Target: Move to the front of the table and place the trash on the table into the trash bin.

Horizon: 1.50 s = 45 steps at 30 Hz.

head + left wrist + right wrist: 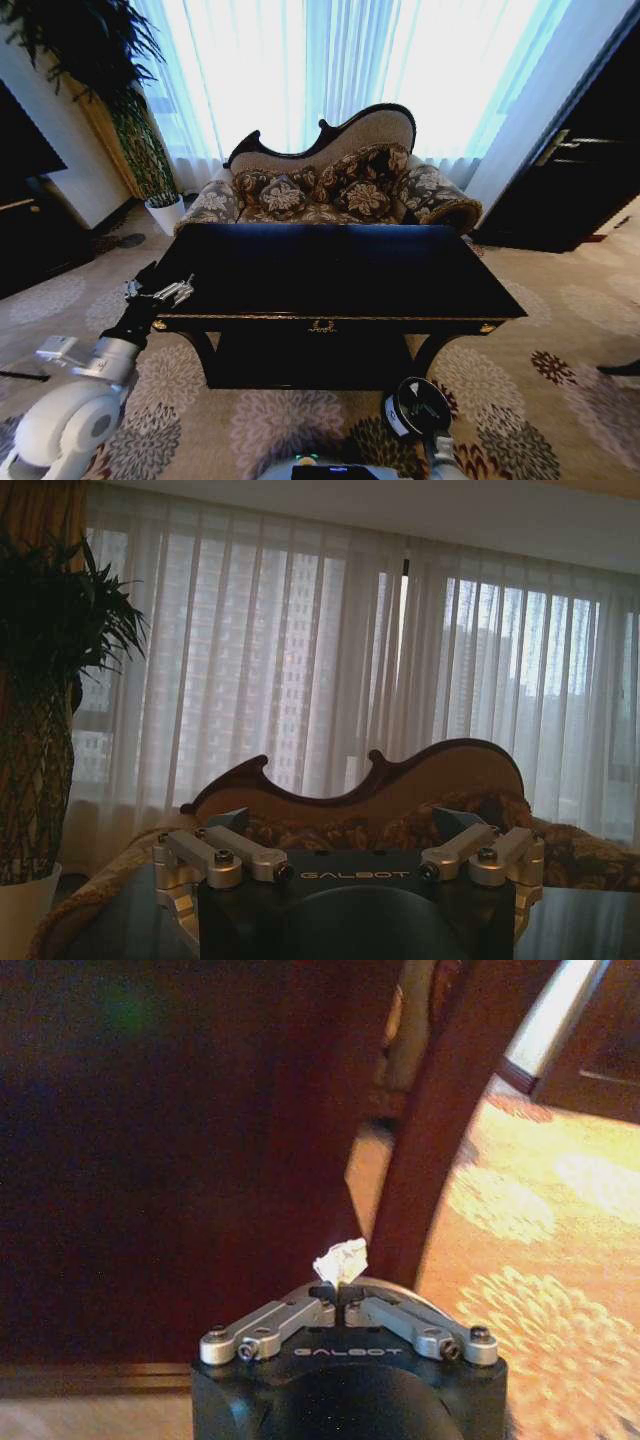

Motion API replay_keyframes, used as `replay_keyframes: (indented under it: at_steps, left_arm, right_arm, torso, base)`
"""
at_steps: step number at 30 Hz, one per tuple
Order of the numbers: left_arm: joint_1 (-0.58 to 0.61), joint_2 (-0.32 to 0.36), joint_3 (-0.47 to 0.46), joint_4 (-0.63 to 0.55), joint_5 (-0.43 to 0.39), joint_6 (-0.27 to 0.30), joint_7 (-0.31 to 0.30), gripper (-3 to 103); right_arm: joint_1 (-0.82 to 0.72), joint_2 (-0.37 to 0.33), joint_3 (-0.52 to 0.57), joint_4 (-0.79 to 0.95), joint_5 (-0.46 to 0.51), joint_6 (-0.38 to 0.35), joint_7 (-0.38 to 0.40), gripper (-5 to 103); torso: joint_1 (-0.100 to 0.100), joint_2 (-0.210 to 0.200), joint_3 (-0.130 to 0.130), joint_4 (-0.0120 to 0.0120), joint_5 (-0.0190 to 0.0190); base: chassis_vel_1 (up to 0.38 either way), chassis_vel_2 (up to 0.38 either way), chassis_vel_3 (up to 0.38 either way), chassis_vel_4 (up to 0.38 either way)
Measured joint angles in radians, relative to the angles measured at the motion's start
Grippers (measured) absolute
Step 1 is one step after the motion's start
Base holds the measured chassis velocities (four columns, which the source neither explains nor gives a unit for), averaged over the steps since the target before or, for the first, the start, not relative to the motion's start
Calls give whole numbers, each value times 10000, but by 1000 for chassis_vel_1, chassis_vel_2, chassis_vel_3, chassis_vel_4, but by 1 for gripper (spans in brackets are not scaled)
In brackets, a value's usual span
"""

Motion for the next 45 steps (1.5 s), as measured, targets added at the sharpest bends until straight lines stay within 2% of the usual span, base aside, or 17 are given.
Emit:
replay_keyframes:
  at_steps: [3,9,18,21,25,27,28,31,34,36,40,42,44,45]
  left_arm:
    - [0,0,0,0,0,0,1,100]
    - [0,0,0,0,0,0,0,100]
    - [-1,1,0,0,0,0,1,100]
    - [0,1,0,0,0,-1,1,100]
    - [0,0,0,0,0,-1,1,100]
    - [-1,0,0,0,0,0,0,100]
    - [0,0,0,0,0,0,0,100]
    - [-1,1,0,0,0,0,1,100]
    - [0,0,0,0,0,0,0,100]
    - [0,1,0,0,0,0,0,100]
    - [0,0,0,0,0,-1,0,100]
    - [0,1,0,0,0,-1,0,100]
    - [0,0,0,0,0,0,1,100]
    - [0,0,0,0,0,0,1,100]
  right_arm:
    - [500,-379,-131,-1052,207,-17,33,0]
    - [1297,-575,-312,-2207,74,-27,-19,0]
    - [1903,-192,-330,-2917,-459,-132,-26,0]
    - [1930,-161,-330,-2991,-473,-132,-29,-3]
    - [1998,-195,-345,-3084,-478,-183,-46,17]
    - [2024,-201,-347,-3101,-478,-186,-47,17]
    - [2055,-198,-352,-3112,-482,-194,-47,27]
    - [2086,-166,-361,-3144,-559,-203,-47,33]
    - [2121,-116,-362,-3192,-667,-203,-48,50]
    - [2131,-111,-363,-3206,-678,-203,-47,50]
    - [2161,-110,-360,-3231,-680,-203,-48,71]
    - [2162,-111,-358,-3228,-674,-204,-48,71]
    - [2163,-132,-348,-3221,-657,-204,-48,82]
    - [2163,-132,-348,-3221,-657,-204,-48,82]
  torso:
    - [0,0,0,-1,-3]
    - [0,0,0,1,-3]
    - [0,0,0,2,-3]
    - [0,0,0,1,-3]
    - [-2,0,0,0,-4]
    - [-2,0,0,0,-5]
    - [-2,0,0,1,-5]
    - [-2,0,0,0,-5]
    - [-2,0,-1,1,-4]
    - [-2,0,-1,1,-3]
    - [-2,0,-1,1,-4]
    - [-2,-1,-1,1,-3]
    - [-2,0,-1,1,-4]
    - [-2,0,-1,1,-4]
  base:
    - [0,0,0,0]
    - [0,0,0,0]
    - [0,0,0,0]
    - [0,0,0,0]
    - [0,0,0,0]
    - [0,0,0,0]
    - [0,0,0,0]
    - [0,0,0,0]
    - [0,0,0,0]
    - [0,0,0,0]
    - [0,0,0,0]
    - [0,0,0,0]
    - [0,0,0,0]
    - [0,0,0,0]
